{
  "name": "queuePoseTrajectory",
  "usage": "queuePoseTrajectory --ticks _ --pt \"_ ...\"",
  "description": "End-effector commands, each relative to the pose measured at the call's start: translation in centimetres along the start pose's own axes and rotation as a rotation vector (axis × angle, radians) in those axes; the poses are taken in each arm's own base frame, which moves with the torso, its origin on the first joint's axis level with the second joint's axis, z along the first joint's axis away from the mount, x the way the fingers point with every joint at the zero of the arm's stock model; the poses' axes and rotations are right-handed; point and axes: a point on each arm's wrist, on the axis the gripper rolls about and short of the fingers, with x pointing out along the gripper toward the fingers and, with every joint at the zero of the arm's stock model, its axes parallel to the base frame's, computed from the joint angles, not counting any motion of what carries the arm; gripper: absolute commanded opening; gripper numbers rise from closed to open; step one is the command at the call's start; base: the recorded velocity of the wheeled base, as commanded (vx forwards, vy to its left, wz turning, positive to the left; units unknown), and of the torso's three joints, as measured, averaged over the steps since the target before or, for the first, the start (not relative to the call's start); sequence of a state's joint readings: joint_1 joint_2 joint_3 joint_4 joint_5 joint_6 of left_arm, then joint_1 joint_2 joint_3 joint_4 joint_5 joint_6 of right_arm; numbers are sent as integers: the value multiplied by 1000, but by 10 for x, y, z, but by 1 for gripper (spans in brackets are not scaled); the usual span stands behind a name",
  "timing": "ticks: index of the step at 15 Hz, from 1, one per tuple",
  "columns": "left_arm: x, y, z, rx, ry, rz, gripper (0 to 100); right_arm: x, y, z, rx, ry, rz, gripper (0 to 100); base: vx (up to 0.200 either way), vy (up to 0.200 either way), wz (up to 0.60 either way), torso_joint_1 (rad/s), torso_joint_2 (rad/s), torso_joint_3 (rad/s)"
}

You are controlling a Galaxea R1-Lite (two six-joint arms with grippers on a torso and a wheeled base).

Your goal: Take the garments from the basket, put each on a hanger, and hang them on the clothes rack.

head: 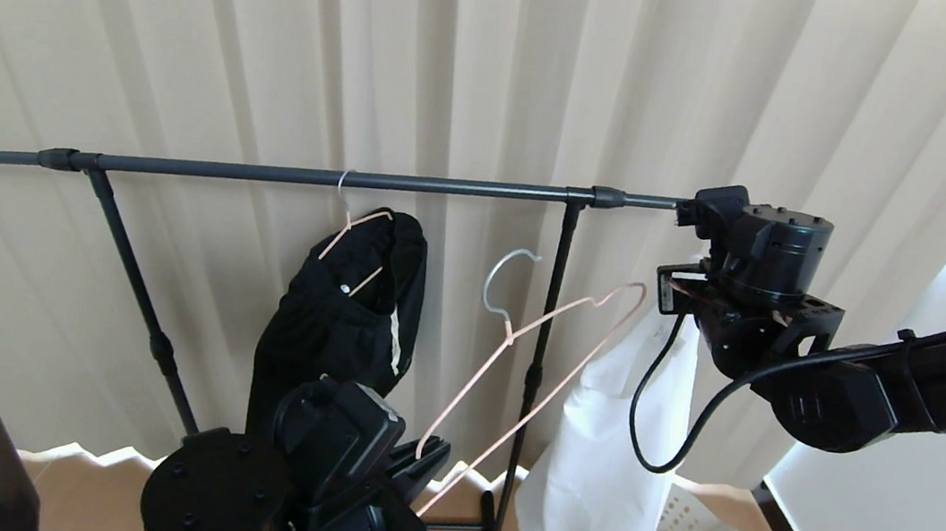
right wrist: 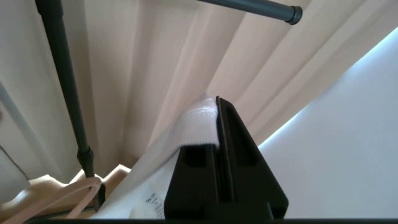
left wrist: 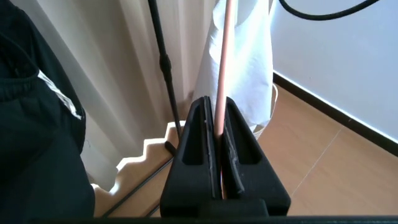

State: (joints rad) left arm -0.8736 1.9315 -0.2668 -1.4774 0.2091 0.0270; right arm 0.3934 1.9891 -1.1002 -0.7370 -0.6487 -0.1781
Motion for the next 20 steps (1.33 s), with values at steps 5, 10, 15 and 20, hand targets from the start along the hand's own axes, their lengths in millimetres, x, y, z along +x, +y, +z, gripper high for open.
queuePoseTrajectory --ticks 5,10,15,20 --pt "-1 -6 -1 -7 1 -53 0 4 -2 5 31 -15 -13 0 0 0 0 0 0 0" --pt "4 -7 -6 -17 19 -52 0 -3 6 6 34 -19 13 0 0 0 0 0 0 0" --pt "6 -8 -3 -31 -7 -48 0 -14 18 4 37 -15 50 0 0 0 0 0 0 0" --pt "9 -8 -3 -43 -16 -42 0 -30 29 3 24 -14 84 0 0 0 0 0 0 0"
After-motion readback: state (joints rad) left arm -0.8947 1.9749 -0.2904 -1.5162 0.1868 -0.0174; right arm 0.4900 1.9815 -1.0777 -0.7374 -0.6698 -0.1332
